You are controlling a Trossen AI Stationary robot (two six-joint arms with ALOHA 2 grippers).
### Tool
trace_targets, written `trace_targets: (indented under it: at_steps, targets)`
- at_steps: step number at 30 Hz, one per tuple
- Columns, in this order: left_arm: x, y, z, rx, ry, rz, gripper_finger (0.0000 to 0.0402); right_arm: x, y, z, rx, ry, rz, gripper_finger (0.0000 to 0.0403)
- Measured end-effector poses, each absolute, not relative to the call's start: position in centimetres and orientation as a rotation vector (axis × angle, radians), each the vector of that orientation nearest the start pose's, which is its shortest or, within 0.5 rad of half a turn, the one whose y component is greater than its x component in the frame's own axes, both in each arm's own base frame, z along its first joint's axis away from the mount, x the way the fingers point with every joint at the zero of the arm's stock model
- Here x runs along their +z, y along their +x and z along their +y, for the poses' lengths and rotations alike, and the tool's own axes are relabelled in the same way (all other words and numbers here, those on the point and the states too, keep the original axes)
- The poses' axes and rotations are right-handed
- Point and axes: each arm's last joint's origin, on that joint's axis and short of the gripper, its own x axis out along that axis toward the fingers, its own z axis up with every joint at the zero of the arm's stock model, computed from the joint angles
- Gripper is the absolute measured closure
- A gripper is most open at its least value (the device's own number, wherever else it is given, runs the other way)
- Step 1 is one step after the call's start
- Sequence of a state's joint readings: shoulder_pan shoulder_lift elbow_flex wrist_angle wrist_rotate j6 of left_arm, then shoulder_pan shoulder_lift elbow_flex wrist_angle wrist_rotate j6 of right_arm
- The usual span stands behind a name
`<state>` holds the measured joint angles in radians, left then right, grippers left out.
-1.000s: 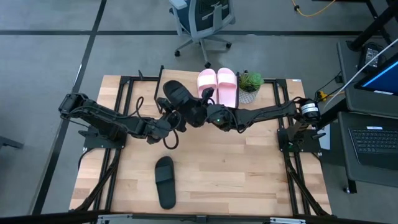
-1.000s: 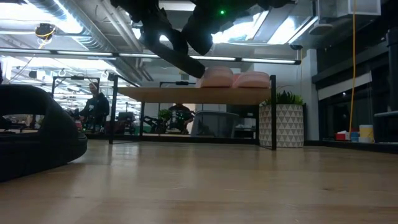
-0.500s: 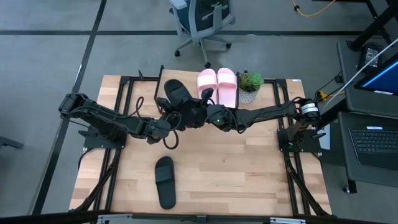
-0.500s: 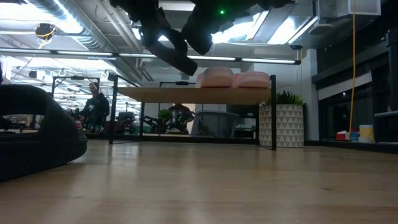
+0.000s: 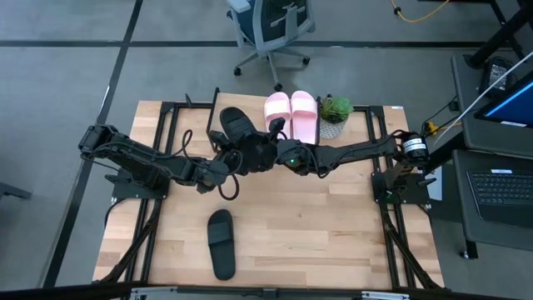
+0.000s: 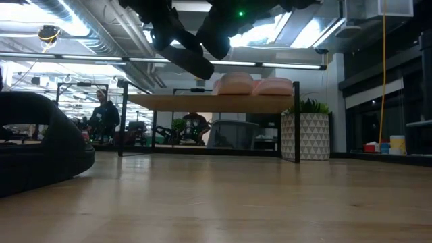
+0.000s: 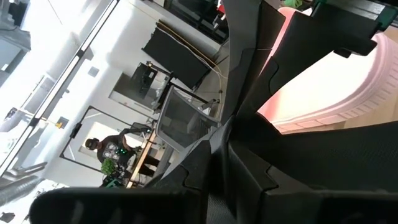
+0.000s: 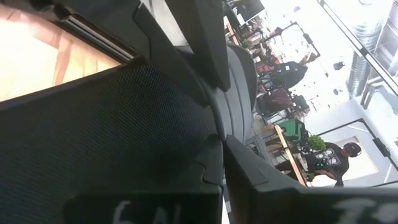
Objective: Pick and place slides into the shelf
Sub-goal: Put the top black slides on the shelf
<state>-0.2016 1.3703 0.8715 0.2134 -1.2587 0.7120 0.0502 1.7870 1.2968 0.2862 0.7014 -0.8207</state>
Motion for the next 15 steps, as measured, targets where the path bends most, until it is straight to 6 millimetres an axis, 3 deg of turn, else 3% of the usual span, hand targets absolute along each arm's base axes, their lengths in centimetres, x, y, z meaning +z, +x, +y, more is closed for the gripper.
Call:
trace_targets:
  at_steps: [15]
  targets:
    - [27.24,28.32,-2.95,0.922,0.873,0.633,0.0335,28.07,40.96,0.23,-0.525,-0.864,0.445,0.0401]
